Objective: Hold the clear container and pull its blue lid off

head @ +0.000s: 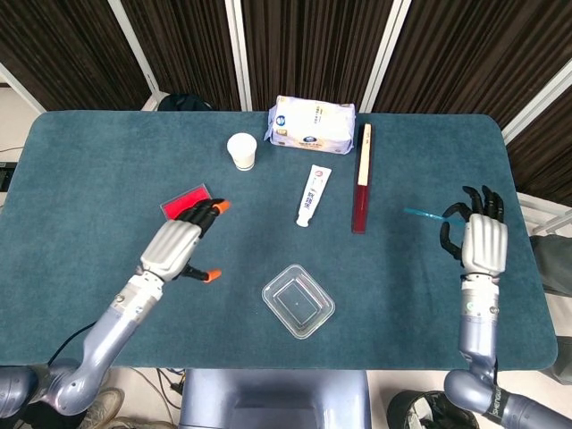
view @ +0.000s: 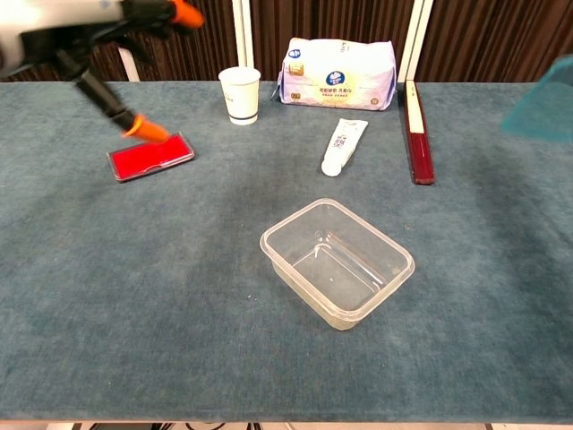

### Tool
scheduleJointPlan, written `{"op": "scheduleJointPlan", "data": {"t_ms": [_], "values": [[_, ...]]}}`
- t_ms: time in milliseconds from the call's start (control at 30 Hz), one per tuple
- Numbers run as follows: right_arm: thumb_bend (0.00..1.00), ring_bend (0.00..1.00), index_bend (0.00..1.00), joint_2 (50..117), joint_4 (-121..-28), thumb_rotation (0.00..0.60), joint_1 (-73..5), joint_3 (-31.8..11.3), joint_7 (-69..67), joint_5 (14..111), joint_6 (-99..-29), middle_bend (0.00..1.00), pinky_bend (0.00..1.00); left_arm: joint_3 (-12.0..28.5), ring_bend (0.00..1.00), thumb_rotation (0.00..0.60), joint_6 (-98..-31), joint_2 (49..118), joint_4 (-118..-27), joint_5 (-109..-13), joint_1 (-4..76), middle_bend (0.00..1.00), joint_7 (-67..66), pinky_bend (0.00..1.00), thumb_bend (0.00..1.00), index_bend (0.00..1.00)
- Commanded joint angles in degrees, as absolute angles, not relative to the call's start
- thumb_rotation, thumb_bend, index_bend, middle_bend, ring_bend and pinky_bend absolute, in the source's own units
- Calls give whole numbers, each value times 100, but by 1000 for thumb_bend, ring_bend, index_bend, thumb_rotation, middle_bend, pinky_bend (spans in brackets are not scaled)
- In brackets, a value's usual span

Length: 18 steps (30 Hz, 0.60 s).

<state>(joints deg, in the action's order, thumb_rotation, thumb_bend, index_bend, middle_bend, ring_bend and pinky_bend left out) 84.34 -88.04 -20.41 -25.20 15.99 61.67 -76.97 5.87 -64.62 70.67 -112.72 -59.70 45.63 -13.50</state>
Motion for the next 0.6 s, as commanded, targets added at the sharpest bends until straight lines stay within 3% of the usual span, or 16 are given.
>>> {"op": "scheduleJointPlan", "data": {"t_ms": [33,133,600], "values": [[405,0,23,8213,-8906,600,-1842,-2273,1670,6059,-7625,29,0,314,0,600,-6729,6989,-11241,-6293,4190,35,-1155,135,0,42],[353,0,0,8036,-9036,600,-1713,-2053,1782,6056,-7612,0,0,174,0,600,-6887,6928,-11176,-6597,3928,35,-942,132,0,38],[311,0,0,7209,-9958,600,-1216,-1470,1537,6771,-8012,0,0,-468,0,600,-7524,6699,-11000,-7822,2942,8,-748,86,0,22]]}}
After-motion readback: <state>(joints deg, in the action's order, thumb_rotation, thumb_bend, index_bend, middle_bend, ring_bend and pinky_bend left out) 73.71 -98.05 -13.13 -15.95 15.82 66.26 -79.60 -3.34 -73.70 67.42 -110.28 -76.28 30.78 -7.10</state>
